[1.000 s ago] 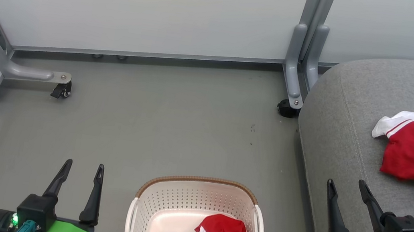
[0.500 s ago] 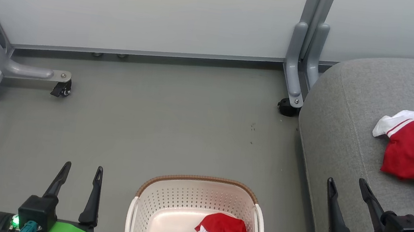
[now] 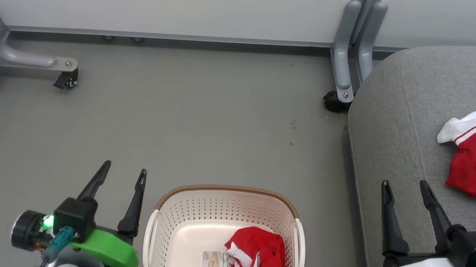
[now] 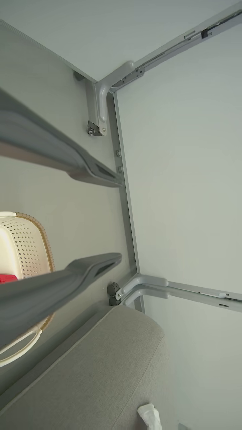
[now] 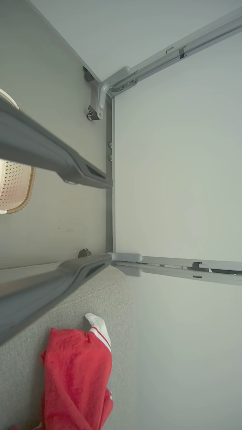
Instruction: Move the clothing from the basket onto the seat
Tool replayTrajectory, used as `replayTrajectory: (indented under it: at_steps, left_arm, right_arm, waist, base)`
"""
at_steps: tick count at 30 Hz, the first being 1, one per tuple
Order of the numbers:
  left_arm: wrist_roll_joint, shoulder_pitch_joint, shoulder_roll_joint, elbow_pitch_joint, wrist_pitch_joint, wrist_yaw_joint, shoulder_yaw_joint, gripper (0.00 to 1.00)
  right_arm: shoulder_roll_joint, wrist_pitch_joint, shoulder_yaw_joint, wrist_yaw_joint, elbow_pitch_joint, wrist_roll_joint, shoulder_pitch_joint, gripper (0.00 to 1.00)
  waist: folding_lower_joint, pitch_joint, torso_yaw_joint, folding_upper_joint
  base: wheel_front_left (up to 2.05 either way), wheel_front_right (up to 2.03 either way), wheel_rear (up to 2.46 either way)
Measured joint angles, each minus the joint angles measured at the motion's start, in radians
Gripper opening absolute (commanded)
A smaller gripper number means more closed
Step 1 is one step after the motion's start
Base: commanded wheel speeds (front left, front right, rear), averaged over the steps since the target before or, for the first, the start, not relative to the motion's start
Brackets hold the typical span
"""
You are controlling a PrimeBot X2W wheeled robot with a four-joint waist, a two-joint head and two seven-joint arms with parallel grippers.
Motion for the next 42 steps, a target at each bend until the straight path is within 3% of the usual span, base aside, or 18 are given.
replayTrajectory:
  at_steps: [15,27,34,42]
  left_arm:
    - [0.039,-0.261,-0.034,0.222,0.000,-0.026,-0.238,1.00]
    - [0.063,-0.469,-0.039,0.497,0.016,-0.030,-0.452,1.00]
    - [-0.036,-0.548,-0.040,0.591,0.035,-0.031,-0.573,1.00]
    - [-0.121,-0.628,-0.041,0.685,0.103,-0.031,-0.622,1.00]
  right_arm:
    - [-0.002,-0.059,0.005,0.000,-0.027,0.013,-0.151,1.00]
    - [-0.001,-0.145,0.026,0.000,0.004,0.055,-0.269,1.00]
    - [-0.001,-0.183,0.041,0.000,0.024,0.080,-0.311,1.00]
    - [-0.001,-0.210,0.066,0.000,0.032,0.104,-0.343,1.00]
  waist:
    - [0.0000,0.217,-0.060,0.0000]
    - [0.0001,0.431,-0.145,0.0000]
    - [0.0002,0.556,-0.190,0.0000]
    - [0.0002,0.686,-0.236,0.0000]
  base:
    - [0.00,0.00,0.00]
    - [0.00,0.00,0.00]
    - [0.00,0.00,0.00]
    - [0.00,0.00,0.00]
